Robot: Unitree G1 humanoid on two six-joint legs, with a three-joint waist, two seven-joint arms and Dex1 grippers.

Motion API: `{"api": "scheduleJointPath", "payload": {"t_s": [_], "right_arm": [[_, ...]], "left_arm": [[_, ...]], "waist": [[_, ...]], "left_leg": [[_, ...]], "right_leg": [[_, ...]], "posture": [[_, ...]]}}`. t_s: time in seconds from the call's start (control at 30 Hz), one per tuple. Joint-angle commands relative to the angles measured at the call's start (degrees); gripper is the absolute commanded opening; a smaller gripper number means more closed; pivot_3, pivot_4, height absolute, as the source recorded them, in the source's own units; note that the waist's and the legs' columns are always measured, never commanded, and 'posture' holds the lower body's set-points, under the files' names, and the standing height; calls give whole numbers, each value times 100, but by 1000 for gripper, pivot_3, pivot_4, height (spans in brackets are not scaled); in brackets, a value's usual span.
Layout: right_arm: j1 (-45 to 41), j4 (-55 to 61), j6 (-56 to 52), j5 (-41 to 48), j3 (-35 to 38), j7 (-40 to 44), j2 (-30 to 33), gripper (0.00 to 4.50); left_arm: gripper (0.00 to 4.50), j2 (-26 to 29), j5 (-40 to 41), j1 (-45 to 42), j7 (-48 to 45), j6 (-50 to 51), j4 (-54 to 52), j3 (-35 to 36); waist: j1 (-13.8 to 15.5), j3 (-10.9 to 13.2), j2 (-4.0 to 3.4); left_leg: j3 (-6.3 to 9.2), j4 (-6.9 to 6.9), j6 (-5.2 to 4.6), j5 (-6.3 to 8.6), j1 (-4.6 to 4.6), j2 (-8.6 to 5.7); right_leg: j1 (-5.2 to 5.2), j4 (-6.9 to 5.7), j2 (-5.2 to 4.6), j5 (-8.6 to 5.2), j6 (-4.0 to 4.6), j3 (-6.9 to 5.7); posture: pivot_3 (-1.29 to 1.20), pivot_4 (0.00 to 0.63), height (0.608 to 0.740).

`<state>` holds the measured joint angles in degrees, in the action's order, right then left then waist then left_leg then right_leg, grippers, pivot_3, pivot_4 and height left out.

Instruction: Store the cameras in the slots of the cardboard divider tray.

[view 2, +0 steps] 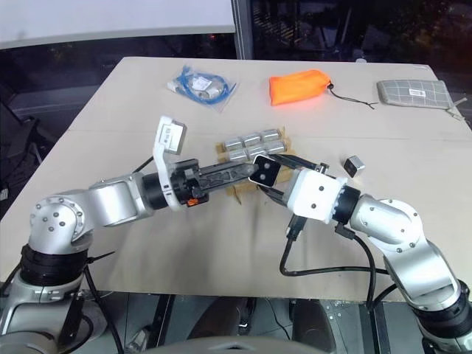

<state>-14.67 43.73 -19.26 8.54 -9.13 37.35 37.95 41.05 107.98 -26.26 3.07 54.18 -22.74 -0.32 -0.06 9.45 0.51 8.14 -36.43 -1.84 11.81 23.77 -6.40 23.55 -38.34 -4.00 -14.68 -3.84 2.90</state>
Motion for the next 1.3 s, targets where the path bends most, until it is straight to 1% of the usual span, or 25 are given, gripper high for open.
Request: {"api": "scheduleJointPath", "payload": {"t_s": [0.03,0.1,0.13,0.17,0.2,0.23,0.47,0.5,0.57,0.63,0.7,0.73,0.83,0.9,1.07,1.2,1.3], "right_arm": [[-142,141,123,-39,-1,13,-66,1870],[-167,157,98,-50,-26,23,-92,1870],[-177,169,86,-43,-40,41,-102,1870],[-187,171,79,-40,-50,59,-111,1870],[-200,171,68,-36,-61,76,-120,1870],[-222,163,51,-15,-70,93,-133,1870],[-315,132,-299,381,-50,245,-247,1870],[-302,135,-321,385,-33,242,-249,2914],[-179,154,-366,278,72,115,-247,3763],[87,199,-513,273,340,-2,-181,3763],[377,243,-718,530,790,-91,-210,3763],[540,277,-811,818,1049,-76,-272,3763],[1059,369,-852,1329,1759,114,-187,3763],[1341,453,-959,1686,2196,196,-112,3763],[1939,720,-1089,2329,2947,217,-38,3763],[2394,940,-1057,2488,3213,152,-11,3763],[2571,1023,-1030,2552,3283,73,-35,3763]], "left_arm": [[3109,-36,133,-89,34,-36,-58,-62],[2300,-87,121,-86,38,-46,-51,-92],[1682,-118,101,-87,43,-51,-40,-103],[1352,-145,97,-87,46,-52,-31,-110],[830,-163,104,-86,42,-47,-22,-113],[681,-182,98,-84,37,-40,-13,-122],[691,-202,-50,-187,-127,41,128,-66],[691,-166,-205,-232,-251,76,177,-22],[691,-69,-687,-366,-697,130,330,83],[691,81,-1450,-567,-1326,113,496,92],[691,281,-2296,-827,-2135,82,666,-80],[691,347,-2730,-964,-2504,23,774,-204],[691,449,-4119,-1517,-3591,-248,1349,-800],[691,354,-5025,-1916,-4296,-618,1831,-1264],[691,-89,-6609,-2688,-5545,-1287,2958,-2034],[691,-364,-7594,-3032,-6172,-1824,3732,-2329],[691,-577,-8129,-3191,-6418,-2068,4213,-2378]], "waist": [[5,0,0],[9,0,0],[14,0,1],[19,-1,1],[20,-1,1],[21,-1,1],[48,-1,1],[55,-1,1],[75,-1,1],[81,-1,2],[105,0,4],[104,0,4],[114,0,6],[99,0,5],[71,1,7],[50,2,8],[44,2,9]], "left_leg": [[0,0,0,0,0,0],[0,0,0,0,0,0],[0,0,0,0,0,0],[0,0,0,0,0,0],[0,0,0,0,0,0],[0,0,0,0,0,0],[-1,0,0,0,-1,0],[-1,0,0,0,0,0],[-1,0,0,0,0,-1],[-1,0,0,0,0,-2],[0,0,0,0,1,-5],[0,0,0,0,3,-6],[0,1,-1,0,3,-13],[4,2,-2,0,1,-15],[7,6,-3,0,2,-12],[6,11,-3,1,5,-10],[7,12,-4,1,5,-10]], "right_leg": [[0,0,0,0,0,0],[0,0,0,0,0,0],[0,0,0,0,0,0],[0,0,0,0,0,0],[0,0,0,0,0,0],[0,0,1,0,0,0],[0,-1,1,0,0,1],[0,-1,1,0,0,1],[0,-1,1,0,0,0],[0,-1,2,0,0,-1],[0,-1,2,0,1,-4],[-1,0,2,0,1,-5],[-4,3,-2,0,0,-3],[-10,8,-3,0,0,-8],[-8,10,-3,0,0,-8],[-3,16,-2,0,0,-4],[-3,17,-3,0,-1,-5]], "posture": [[0,150,740],[0,150,740],[0,150,740],[0,150,740],[0,150,740],[0,150,740],[0,150,740],[0,150,740],[0,150,740],[0,150,740],[0,150,740],[0,150,740],[0,150,740],[0,150,740],[0,150,740],[0,150,740],[0,150,740]]}}
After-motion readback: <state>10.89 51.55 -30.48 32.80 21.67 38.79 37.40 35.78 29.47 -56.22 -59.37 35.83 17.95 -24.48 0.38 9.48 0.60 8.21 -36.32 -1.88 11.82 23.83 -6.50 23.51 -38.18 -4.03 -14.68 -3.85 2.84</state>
